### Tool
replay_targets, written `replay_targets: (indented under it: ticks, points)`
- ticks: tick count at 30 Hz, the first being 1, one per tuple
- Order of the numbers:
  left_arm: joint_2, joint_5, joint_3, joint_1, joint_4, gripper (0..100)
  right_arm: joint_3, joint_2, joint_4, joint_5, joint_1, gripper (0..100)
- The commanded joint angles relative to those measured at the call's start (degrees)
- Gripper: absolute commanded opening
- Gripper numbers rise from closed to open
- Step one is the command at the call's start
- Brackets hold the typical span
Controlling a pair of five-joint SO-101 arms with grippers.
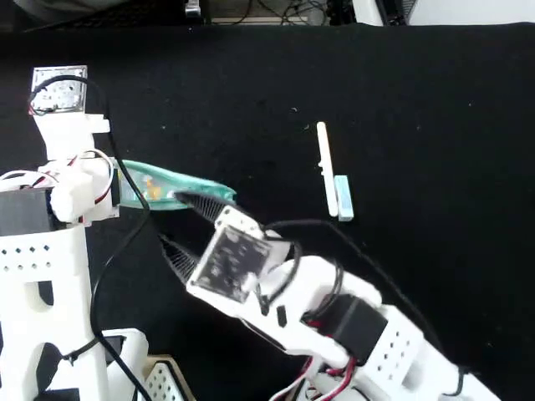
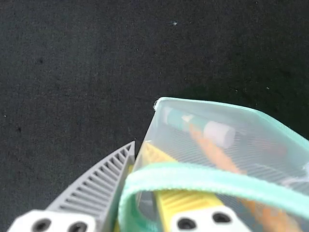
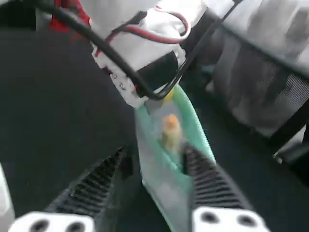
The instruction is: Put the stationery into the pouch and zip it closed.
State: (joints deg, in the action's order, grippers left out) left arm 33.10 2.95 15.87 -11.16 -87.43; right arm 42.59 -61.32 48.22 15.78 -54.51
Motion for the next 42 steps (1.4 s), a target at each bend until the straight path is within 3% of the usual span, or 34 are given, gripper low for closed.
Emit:
replay_targets:
  ticks: [1, 6, 10, 14, 19, 24, 29, 42]
  points:
    - [-0.97, 0.44, 1.89, -0.04, 0.62, 3, -18.33, 6.9, 11.43, -1.49, -0.62, 24.3]
    - [-0.97, 0.44, 1.89, -0.13, 0.62, 3, -36.88, 10.42, 21.89, -1.32, 0.79, 24.3]
    - [-0.97, 0.44, 1.89, -0.13, 0.62, 3, -44.53, 8.75, 26.73, -1.32, 14.07, 21.1]
    - [-0.97, 0.44, 1.89, -0.13, 0.62, 3, -38.9, 10.51, 33.58, -1.41, 33.23, 7.7]
    - [-0.97, 0.44, 1.89, 0.13, 0.62, 3, -19.12, 21.67, 29.36, -1.14, 45.45, 15.2]
    - [-0.97, 0.44, 1.89, 0.13, 0.62, 3, -12.26, 38.37, 12.84, -0.88, 50.29, 19.1]
    - [-0.97, 0.44, 1.89, -0.13, 0.62, 3, -20.26, 55.87, 2.99, 1.67, 51.52, 19.1]
    - [-0.97, 0.44, 1.98, -0.13, 0.62, 3, -71.34, 99.03, 16.18, 1.49, 52.75, 19.1]
